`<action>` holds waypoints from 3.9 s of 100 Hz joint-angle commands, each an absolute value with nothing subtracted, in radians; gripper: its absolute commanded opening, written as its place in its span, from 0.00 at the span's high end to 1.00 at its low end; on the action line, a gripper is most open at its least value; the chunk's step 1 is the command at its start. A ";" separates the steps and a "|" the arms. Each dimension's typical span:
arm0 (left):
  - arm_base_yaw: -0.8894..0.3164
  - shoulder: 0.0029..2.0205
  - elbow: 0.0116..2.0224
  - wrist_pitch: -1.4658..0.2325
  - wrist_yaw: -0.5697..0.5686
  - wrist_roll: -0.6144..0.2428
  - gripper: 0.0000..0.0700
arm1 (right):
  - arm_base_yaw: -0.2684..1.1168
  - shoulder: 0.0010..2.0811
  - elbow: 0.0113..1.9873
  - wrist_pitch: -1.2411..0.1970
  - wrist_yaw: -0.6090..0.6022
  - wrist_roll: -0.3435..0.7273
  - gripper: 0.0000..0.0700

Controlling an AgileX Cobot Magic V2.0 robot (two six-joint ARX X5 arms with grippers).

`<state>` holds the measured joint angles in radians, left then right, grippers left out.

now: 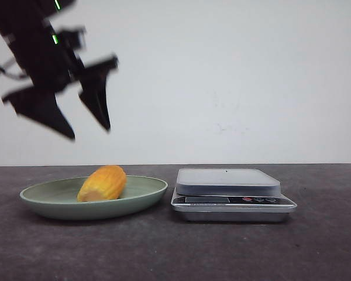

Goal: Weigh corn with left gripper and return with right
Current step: 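Lower the left gripper onto the yellow corn cob on the green plate, then close the left gripper on the corn and carry it over the scale, then set the corn upright on the scale pan and open the left gripper, then raise the left gripper away from the scale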

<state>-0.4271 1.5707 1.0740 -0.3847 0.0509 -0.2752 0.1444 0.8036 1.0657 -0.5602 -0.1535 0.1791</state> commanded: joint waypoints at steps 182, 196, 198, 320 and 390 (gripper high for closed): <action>-0.791 1.985 1.565 -0.390 -0.051 -0.437 0.99 | 0.148 0.808 1.087 -0.588 -0.150 0.149 0.45; -0.793 2.006 1.565 -0.385 -0.057 -0.436 0.99 | 0.148 0.808 1.087 -0.601 -0.150 0.149 0.45; -0.793 2.008 1.565 -0.383 -0.057 -0.436 0.99 | 0.148 0.808 1.087 -0.604 -0.150 0.149 0.45; -0.775 1.686 1.768 -0.546 -0.263 -0.102 0.49 | 0.148 0.810 1.087 -0.627 -0.157 0.145 0.45; -0.720 0.813 1.764 -1.274 -0.676 -0.204 0.50 | 0.450 1.074 1.087 -0.412 -0.098 0.199 0.40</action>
<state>-0.7135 0.8513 1.7473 -1.2041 -0.6460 -0.1261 0.4206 1.0355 1.0668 -0.4454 -0.1089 0.1768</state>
